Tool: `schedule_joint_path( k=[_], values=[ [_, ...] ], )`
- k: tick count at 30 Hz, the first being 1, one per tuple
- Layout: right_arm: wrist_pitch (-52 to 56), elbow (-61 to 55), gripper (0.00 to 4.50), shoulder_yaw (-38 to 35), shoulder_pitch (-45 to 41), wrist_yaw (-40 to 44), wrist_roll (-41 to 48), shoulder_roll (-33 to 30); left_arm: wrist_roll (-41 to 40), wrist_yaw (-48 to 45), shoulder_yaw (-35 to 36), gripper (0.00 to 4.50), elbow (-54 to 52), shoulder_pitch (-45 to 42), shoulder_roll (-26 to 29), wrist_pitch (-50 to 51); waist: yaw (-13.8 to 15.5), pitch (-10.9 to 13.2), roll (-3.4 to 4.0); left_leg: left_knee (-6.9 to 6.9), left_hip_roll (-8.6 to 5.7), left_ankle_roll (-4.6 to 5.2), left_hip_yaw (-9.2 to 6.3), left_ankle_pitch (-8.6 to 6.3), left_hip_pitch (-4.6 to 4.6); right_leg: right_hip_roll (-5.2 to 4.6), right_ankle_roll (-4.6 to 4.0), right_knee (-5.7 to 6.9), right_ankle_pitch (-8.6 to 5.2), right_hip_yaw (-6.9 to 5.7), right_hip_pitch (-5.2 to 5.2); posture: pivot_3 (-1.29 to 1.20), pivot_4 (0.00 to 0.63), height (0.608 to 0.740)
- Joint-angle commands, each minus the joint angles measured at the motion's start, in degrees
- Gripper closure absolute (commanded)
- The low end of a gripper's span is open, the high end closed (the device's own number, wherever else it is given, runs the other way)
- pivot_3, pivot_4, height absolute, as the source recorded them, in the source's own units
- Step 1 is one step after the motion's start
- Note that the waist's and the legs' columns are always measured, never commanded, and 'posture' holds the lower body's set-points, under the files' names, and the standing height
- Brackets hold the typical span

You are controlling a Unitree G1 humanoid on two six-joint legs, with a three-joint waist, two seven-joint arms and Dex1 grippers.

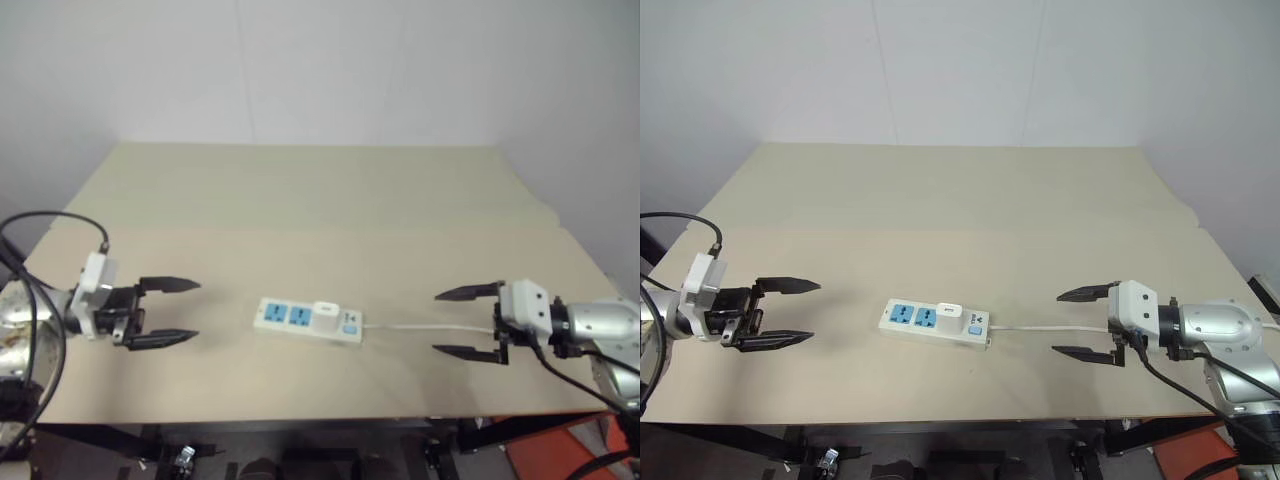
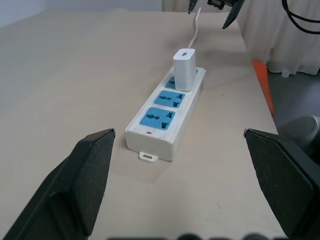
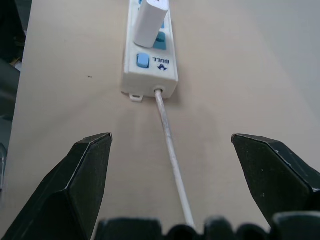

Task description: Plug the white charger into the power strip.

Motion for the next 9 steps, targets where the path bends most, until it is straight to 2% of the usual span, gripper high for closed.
schedule_joint_path(
  k=[1, 9],
  values=[
    [0.44, -2.71, 0.02, -2.70, 0.65, -0.99, 1.14, -0.80, 0.78, -0.16, 2.52, 0.00, -1.53, -0.18, -0.47, 0.39, -0.01, 0.00, 0.00, 0.01, 0.00, 0.00, 0.00, 0.00, 0.01, 0.00, 0.00, 0.02, 0.00, 0.00, 0.00, 0.00, 0.150, 0.740],
    [2.25, -5.29, 0.02, -4.10, 2.60, -2.39, 1.51, -0.87, 2.10, -0.16, 3.41, 0.00, -1.66, -0.86, -2.14, 1.48, 0.00, 0.00, 0.00, 0.03, 0.00, 0.00, 0.00, 0.00, 0.01, 0.02, 0.00, 0.04, 0.00, 0.01, 0.00, 0.00, 0.150, 0.740]
  ],
)
